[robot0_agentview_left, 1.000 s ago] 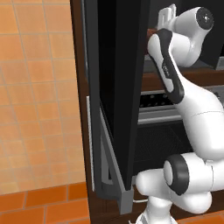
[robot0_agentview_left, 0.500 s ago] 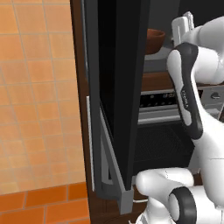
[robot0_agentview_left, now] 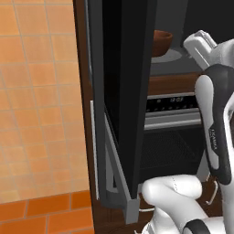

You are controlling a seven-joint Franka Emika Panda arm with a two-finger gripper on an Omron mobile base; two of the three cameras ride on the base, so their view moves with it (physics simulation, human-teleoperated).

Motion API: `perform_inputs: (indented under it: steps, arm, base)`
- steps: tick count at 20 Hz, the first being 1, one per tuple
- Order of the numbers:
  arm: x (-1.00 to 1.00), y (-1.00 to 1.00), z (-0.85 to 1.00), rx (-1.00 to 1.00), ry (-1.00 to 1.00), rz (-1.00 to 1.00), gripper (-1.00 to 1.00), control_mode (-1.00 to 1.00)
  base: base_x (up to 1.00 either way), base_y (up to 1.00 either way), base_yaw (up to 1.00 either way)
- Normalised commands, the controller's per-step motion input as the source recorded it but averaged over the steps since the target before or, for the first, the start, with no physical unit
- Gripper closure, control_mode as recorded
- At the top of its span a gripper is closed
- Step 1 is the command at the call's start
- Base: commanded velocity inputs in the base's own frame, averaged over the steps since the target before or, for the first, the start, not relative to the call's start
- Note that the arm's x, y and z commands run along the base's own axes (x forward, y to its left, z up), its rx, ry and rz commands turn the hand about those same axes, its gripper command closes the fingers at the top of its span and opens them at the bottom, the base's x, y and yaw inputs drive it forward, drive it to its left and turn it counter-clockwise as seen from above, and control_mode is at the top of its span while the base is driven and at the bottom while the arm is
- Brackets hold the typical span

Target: Open the microwave, place the bowl with waffle inside the microwave, then close the microwave door and turn it on.

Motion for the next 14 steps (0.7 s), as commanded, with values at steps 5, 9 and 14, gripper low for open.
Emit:
perform_inputs:
  steps: [5,9,14]
  arm:
    - [-0.88,-0.28,-0.16,-1.0,-0.04,0.25,-1.0,-1.0]
    - [-0.78,-0.2,-0.14,-1.0,0.0,0.12,-1.0,-1.0]
    - [-0.09,-0.02,0.0,-0.36,0.13,0.01,-1.0,-1.0]
  base:
    - [0.0,0.0,0.0]
    - [0.0,0.0,0.0]
    - [0.0,0.0,0.0]
